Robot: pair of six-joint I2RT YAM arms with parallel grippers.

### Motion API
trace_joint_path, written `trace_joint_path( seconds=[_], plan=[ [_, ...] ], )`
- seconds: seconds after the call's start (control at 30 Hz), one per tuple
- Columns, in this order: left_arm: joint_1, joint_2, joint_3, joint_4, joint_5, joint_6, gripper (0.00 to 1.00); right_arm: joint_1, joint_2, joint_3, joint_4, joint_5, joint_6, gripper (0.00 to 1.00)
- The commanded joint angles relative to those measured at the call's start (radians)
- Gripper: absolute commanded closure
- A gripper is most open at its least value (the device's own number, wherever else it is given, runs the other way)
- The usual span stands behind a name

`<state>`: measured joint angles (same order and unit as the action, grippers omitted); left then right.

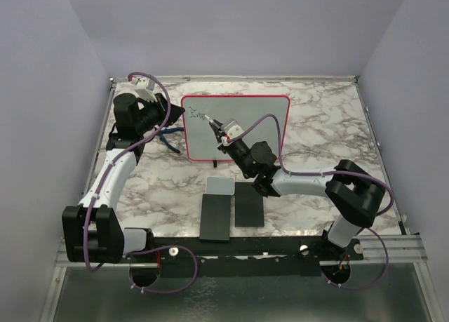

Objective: Write a sentence on the whiteboard

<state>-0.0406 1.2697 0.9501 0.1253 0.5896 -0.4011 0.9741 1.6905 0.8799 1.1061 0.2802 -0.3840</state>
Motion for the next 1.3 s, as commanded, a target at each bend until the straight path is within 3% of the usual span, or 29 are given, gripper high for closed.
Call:
trace_joint_path(
  seconds=[0.0,1.27],
  plan=[
    [0.0,-0.029,-0.013,0.005,-0.004,0.008,0.87,0.0,0.004,-0.018,0.003,0.035,-0.004,0.99],
    [0.0,-0.029,-0.013,0.006,-0.002,0.008,0.87,0.0,0.008,-0.014,0.096,0.065,-0.036,0.99]
  ],
)
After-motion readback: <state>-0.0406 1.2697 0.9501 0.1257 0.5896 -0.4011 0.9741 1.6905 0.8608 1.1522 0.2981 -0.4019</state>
